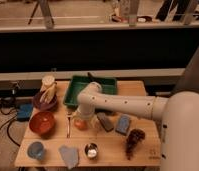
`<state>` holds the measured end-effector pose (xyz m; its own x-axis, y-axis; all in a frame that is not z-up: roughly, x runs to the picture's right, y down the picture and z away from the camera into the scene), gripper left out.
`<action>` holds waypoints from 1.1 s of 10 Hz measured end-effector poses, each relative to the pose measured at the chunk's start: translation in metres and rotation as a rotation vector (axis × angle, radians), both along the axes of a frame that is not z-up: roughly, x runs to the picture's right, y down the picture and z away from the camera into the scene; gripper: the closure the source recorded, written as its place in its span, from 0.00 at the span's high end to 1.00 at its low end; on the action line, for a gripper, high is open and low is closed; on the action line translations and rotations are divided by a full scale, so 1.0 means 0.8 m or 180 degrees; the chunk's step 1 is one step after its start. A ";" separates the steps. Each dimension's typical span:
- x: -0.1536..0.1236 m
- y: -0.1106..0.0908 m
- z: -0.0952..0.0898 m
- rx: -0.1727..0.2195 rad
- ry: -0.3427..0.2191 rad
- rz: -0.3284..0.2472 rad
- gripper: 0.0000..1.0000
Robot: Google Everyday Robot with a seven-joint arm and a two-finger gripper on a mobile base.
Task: Place apple in table surface
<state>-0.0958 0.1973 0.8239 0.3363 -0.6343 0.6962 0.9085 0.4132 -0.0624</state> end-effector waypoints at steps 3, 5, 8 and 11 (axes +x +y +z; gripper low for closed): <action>0.000 0.004 0.003 -0.0007 -0.0003 -0.0008 0.74; 0.004 0.003 0.001 -0.0001 -0.0004 -0.0011 0.52; 0.009 -0.011 -0.011 0.0035 0.0005 -0.0011 0.36; 0.017 -0.021 -0.020 0.0021 0.0002 0.0003 0.53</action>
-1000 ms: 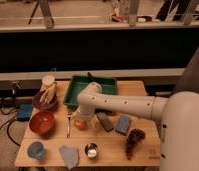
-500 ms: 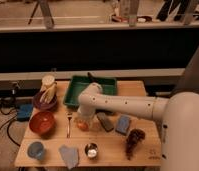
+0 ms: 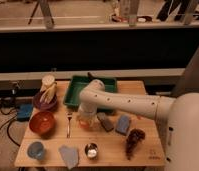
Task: Place apple in table surface
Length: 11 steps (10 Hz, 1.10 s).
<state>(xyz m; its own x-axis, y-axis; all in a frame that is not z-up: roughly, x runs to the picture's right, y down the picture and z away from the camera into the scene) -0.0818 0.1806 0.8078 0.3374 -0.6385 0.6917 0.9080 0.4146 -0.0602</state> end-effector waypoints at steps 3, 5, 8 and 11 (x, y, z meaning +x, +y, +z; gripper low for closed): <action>0.003 -0.007 -0.005 -0.0002 -0.0021 0.0006 0.79; 0.009 -0.012 -0.009 -0.0007 -0.0025 0.0019 0.80; 0.013 -0.017 -0.013 -0.0007 -0.0039 0.0033 0.80; 0.019 -0.010 -0.016 -0.0025 -0.0030 0.0031 0.80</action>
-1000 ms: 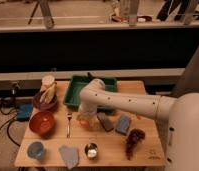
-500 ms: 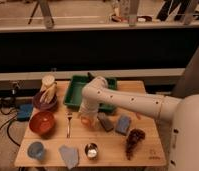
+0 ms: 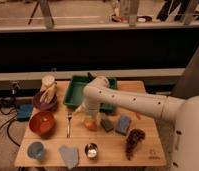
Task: Place apple in table surface
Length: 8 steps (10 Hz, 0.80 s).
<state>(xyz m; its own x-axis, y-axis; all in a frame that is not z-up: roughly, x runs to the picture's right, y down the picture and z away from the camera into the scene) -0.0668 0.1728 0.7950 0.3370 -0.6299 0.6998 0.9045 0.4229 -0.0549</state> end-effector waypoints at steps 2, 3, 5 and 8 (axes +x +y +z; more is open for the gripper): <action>0.000 0.013 0.013 -0.0036 0.0007 -0.0006 0.80; -0.001 0.015 0.015 -0.0045 0.0004 -0.0004 0.80; 0.002 0.013 0.010 -0.0034 0.0006 0.0000 0.80; 0.006 0.024 0.016 -0.0054 0.0019 -0.0003 0.80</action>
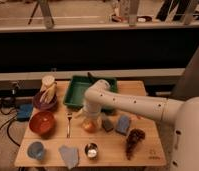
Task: Place apple in table surface
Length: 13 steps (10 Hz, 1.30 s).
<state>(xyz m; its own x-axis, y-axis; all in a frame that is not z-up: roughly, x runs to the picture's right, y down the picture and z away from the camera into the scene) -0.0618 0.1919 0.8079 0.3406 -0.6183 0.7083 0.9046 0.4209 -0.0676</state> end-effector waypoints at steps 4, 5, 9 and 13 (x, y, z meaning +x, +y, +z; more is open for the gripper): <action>0.002 0.004 -0.002 -0.0001 0.0004 -0.0010 0.77; 0.003 0.001 -0.006 -0.0002 0.0006 -0.0008 0.74; 0.004 0.015 0.004 -0.0008 -0.0002 -0.0027 0.80; 0.009 0.015 -0.003 -0.0005 0.0007 -0.0018 0.80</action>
